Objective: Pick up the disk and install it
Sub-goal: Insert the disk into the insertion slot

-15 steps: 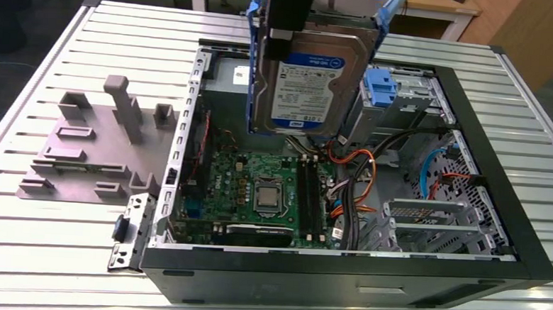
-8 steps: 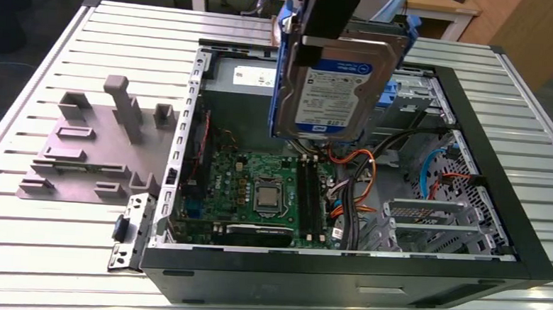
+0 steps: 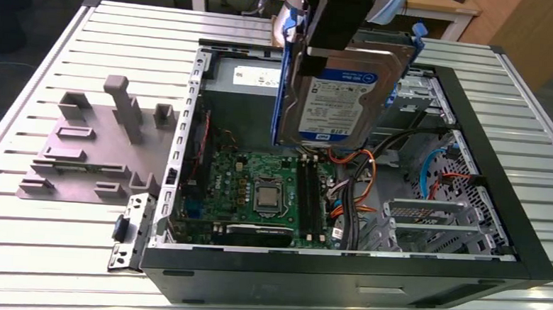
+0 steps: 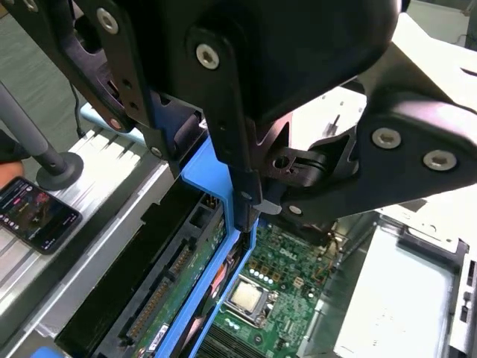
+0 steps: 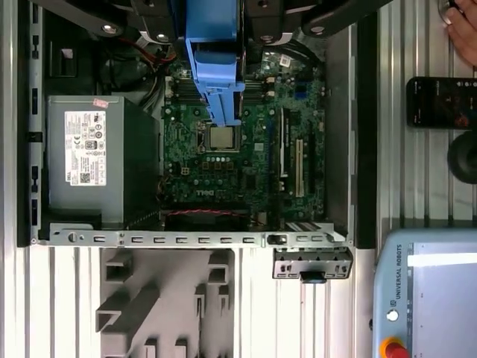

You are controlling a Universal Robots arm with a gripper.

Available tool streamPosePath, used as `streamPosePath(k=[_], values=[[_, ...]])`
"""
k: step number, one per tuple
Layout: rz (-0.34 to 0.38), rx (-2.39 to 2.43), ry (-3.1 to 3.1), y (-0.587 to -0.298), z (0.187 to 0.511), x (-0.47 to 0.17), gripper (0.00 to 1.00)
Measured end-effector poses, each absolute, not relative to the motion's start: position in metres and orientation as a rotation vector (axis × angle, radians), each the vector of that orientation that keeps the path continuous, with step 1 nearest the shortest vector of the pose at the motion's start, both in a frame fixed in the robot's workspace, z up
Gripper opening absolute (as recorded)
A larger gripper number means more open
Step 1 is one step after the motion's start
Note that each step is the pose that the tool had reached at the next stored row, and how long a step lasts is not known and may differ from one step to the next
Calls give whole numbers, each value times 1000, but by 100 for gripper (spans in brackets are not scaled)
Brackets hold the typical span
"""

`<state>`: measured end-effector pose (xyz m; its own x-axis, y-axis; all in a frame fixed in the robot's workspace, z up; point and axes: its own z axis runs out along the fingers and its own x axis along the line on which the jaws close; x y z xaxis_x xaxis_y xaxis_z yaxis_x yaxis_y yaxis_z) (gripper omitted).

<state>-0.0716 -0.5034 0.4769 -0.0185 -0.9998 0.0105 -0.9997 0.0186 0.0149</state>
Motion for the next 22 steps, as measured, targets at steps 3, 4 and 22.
streamPosePath(k=[3,4,22], values=[[-5,2188,-2229,-512,476,-71,37],[-5,2188,-2229,-514,475,-70,37],[-5,2188,-2229,-542,469,-33,37]])
